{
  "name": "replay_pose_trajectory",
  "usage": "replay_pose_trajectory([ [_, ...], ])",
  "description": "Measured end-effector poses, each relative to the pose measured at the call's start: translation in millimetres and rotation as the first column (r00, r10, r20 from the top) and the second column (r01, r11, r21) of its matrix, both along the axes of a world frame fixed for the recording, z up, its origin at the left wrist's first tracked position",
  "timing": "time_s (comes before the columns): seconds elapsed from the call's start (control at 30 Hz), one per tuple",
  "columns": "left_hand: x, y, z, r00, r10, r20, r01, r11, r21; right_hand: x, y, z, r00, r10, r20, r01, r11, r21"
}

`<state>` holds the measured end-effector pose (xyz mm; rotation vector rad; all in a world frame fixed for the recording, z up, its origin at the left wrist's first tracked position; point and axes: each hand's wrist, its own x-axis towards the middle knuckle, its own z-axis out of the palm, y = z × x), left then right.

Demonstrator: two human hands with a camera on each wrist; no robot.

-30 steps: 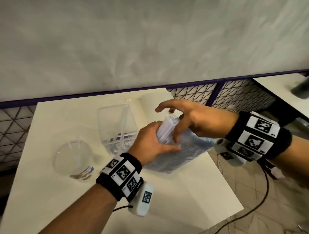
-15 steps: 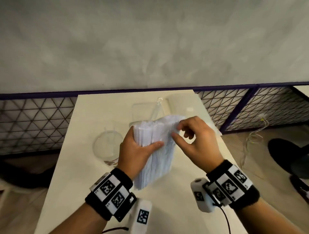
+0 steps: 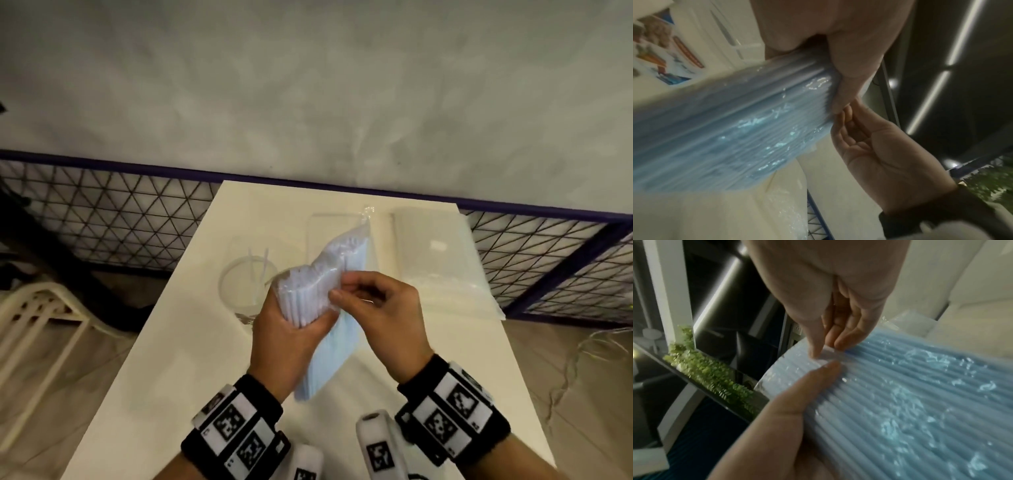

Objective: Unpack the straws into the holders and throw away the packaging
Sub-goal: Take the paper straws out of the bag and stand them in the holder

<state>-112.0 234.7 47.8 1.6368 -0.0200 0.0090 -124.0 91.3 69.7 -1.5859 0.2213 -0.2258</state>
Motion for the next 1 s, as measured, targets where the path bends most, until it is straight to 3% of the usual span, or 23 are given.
replay_pose_trajectory([
  [0.1,-2,3,-2,1.000,0.005,0.007,-0.005,0.999,0.043,3,-4,3,0.997,0.070,-0.035,-0.067,0.994,0.086],
  [0.3,3,18,-4,0.999,0.010,0.039,-0.015,0.991,0.129,7,-9,6,0.960,0.255,-0.114,-0.252,0.967,0.041],
  [0.43,4,28,-7,0.999,0.004,0.053,-0.011,0.990,0.142,8,-10,15,0.894,0.390,-0.219,-0.353,0.916,0.191],
  [0.63,7,35,-9,0.997,-0.030,0.068,0.017,0.985,0.172,9,-10,29,0.874,0.425,-0.235,-0.302,0.854,0.424],
  [1.0,9,44,-9,0.994,-0.095,0.045,0.086,0.980,0.178,4,-10,36,0.889,0.393,-0.236,-0.255,0.851,0.459],
])
